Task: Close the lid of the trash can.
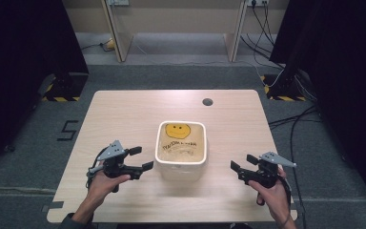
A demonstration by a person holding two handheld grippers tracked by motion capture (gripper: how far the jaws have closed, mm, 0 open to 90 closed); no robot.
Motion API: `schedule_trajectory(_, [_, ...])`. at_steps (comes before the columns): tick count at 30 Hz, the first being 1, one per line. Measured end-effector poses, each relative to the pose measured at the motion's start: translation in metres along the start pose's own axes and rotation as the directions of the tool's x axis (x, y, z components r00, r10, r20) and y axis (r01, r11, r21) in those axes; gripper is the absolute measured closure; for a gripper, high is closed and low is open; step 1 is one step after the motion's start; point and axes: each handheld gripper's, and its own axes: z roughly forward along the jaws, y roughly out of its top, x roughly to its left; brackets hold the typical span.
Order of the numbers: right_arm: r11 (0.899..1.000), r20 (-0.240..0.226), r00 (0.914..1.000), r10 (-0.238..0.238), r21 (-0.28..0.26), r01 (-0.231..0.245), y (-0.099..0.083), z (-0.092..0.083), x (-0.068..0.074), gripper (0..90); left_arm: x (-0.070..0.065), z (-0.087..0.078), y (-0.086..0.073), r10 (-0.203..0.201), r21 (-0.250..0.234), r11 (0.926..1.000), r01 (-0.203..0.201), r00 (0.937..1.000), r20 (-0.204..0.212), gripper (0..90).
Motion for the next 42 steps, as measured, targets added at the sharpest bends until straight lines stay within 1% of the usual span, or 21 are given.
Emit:
schedule_trajectory(2, [1.000, 0.005, 1.0000, 0.002, 0.000, -0.002, -0.002, -0.001, 0.000, 16.4, -0.001, 0.002, -0.006, -0.005, 0.007, 1.0000, 0.005, 1.0000, 0.004, 16.3])
schedule_trajectory(6, [1.000, 0.001, 1.0000, -0.006, 0.011, 0.006, -0.005, -0.001, 0.000, 15.5, -0.003, 0.006, -0.015, 0.012, 0.032, 0.9994, -0.012, 0.9999, 0.009, 16.3])
schedule_trajectory(9, [1.000, 0.004, 0.9999, -0.010, 0.014, 0.010, -0.007, -0.001, -0.001, 15.5, -0.005, 0.008, -0.020, 0.007, 0.052, 0.9986, -0.008, 0.9998, 0.018, 16.2])
schedule_trajectory(10, [1.000, 0.004, 1.0000, -0.009, 0.018, 0.009, -0.008, 0.000, -0.001, 15.5, -0.005, 0.009, -0.021, 0.011, 0.057, 0.9983, -0.012, 0.9997, 0.019, 16.2])
schedule_trajectory(12, [1.000, 0.007, 1.0000, -0.007, 0.024, 0.007, -0.009, 0.000, -0.001, 15.5, -0.007, 0.009, -0.024, 0.037, 0.074, 0.9965, -0.038, 0.9992, 0.017, 16.2])
schedule_trajectory(14, [1.000, 0.011, 0.9999, -0.006, 0.026, 0.006, -0.010, 0.001, -0.002, 15.5, -0.009, 0.010, -0.027, 0.064, 0.100, 0.9930, -0.064, 0.9980, 0.002, 16.2])
schedule_trajectory(16, [1.000, 0.012, 0.9999, -0.010, 0.030, 0.009, -0.011, 0.002, -0.001, 15.5, -0.011, 0.012, -0.031, 0.112, 0.146, 0.9834, -0.107, 0.9933, -0.027, 16.2])
schedule_trajectory(17, [0.999, 0.014, 0.9998, -0.014, 0.033, 0.013, -0.011, 0.002, -0.001, 15.5, -0.011, 0.013, -0.033, 0.126, 0.168, 0.9787, -0.119, 0.9916, -0.031, 16.2])
schedule_trajectory(21, [0.999, 0.027, 0.9995, -0.016, 0.048, 0.015, -0.013, 0.003, -0.001, 15.5, -0.012, 0.018, -0.041, 0.130, 0.241, 0.9628, -0.121, 0.9914, -0.020, 16.2])
schedule_trajectory(23, [0.998, 0.036, 0.9992, -0.020, 0.060, 0.018, -0.015, 0.003, -0.001, 15.5, -0.011, 0.019, -0.045, 0.143, 0.283, 0.9500, -0.131, 0.9894, -0.025, 16.2])
schedule_trajectory(24, [0.997, 0.039, 0.9990, -0.021, 0.069, 0.018, -0.015, 0.003, -0.001, 15.5, -0.011, 0.019, -0.047, 0.148, 0.297, 0.9457, -0.133, 0.9886, -0.029, 16.2])
schedule_trajectory(25, [0.997, 0.044, 0.9987, -0.027, 0.079, 0.023, -0.016, 0.003, -0.001, 15.5, -0.011, 0.018, -0.048, 0.150, 0.303, 0.9434, -0.135, 0.9883, -0.027, 16.2])
schedule_trajectory(28, [0.995, 0.046, 0.9986, -0.026, 0.099, 0.022, -0.020, 0.004, -0.001, 15.5, -0.010, 0.017, -0.051, 0.135, 0.314, 0.9419, -0.120, 0.9905, -0.027, 16.2])
schedule_trajectory(29, [0.994, 0.048, 0.9985, -0.028, 0.108, 0.023, -0.022, 0.004, -0.001, 15.5, -0.009, 0.017, -0.052, 0.136, 0.324, 0.9385, -0.120, 0.9904, -0.027, 16.3])
schedule_trajectory(30, [0.993, 0.048, 0.9982, -0.036, 0.117, 0.030, -0.023, 0.004, 0.000, 15.5, -0.009, 0.016, -0.053, 0.145, 0.335, 0.9341, -0.125, 0.9887, -0.037, 16.5])
schedule_trajectory(31, [0.991, 0.051, 0.9978, -0.042, 0.129, 0.035, -0.025, 0.004, 0.000, 15.5, -0.009, 0.016, -0.053, 0.154, 0.340, 0.9316, -0.130, 0.9871, -0.044, 16.5])
schedule_trajectory(33, [0.988, 0.057, 0.9973, -0.047, 0.149, 0.038, -0.029, 0.005, 0.001, 15.5, -0.008, 0.016, -0.054, 0.146, 0.341, 0.9319, -0.122, 0.9884, -0.044, 16.4])
schedule_trajectory(34, [0.987, 0.057, 0.9974, -0.044, 0.157, 0.034, -0.030, 0.005, 0.002, 15.5, -0.008, 0.016, -0.055, 0.143, 0.345, 0.9309, -0.119, 0.9889, -0.043, 16.4])
schedule_trajectory(35, [0.986, 0.051, 0.9973, -0.052, 0.161, 0.043, -0.031, 0.005, 0.002, 15.5, -0.008, 0.016, -0.055, 0.142, 0.351, 0.9288, -0.119, 0.9889, -0.042, 16.3])
schedule_trajectory(38, [0.984, 0.054, 0.9970, -0.056, 0.172, 0.046, -0.035, 0.003, 0.003, 15.5, -0.007, 0.017, -0.059, 0.140, 0.385, 0.9156, -0.116, 0.9896, -0.033, 16.3])
schedule_trajectory(42, [0.983, 0.065, 0.9967, -0.048, 0.180, 0.036, -0.038, -0.001, 0.002, 15.5, -0.007, 0.018, -0.065, 0.165, 0.438, 0.8880, -0.139, 0.9860, -0.023, 16.3])
